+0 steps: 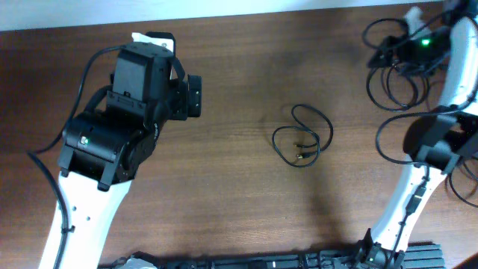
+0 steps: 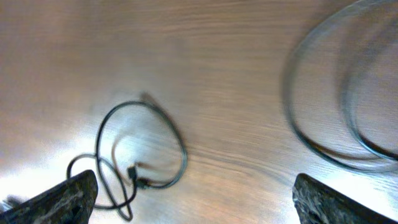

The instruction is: Untangle cables

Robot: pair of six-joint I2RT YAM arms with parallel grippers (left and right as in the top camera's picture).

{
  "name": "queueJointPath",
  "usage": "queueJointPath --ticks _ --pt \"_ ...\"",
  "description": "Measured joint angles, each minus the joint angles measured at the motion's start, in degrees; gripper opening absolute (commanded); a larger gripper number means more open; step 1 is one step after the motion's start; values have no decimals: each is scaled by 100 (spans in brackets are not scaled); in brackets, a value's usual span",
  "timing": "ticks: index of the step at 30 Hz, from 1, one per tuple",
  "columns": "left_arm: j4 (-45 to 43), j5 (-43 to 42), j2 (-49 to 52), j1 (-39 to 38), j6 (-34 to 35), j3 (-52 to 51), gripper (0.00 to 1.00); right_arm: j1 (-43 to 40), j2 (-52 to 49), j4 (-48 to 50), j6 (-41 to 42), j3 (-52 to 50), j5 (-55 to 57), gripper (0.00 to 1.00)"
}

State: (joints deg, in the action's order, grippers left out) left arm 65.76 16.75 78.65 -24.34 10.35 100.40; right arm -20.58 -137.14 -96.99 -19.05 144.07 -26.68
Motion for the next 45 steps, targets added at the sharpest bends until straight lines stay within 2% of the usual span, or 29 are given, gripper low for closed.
queueJointPath --ticks 7,14,20,27,29,30,31,32,33,45 --pt "2 0 0 0 0 0 99 1355 0 -2 -793 -52 4 99" --pt "2 -2 0 0 0 0 99 2616 0 -7 -634 -195 1021 99" --pt "2 0 0 0 0 0 99 3226 4 4 -376 -1091 1749 99" --pt "4 0 0 0 2 0 99 3539 4 -13 -356 -2527 2151 100" --pt "2 0 0 0 0 0 99 3560 4 -11 -369 -2693 2177 82" --pt "2 0 0 0 2 0 99 3563 4 -7 -398 -2741 2197 44" --pt "2 -2 0 0 0 0 99 3563 4 2 -363 -2811 2203 24" --pt "4 0 0 0 0 0 99 3563 4 20 -411 -2859 2218 8" --pt "2 0 0 0 0 0 99 3563 4 33 -417 -2894 2225 4" --pt "4 0 0 0 2 0 99 3563 4 337 -494 -2924 2238 4"
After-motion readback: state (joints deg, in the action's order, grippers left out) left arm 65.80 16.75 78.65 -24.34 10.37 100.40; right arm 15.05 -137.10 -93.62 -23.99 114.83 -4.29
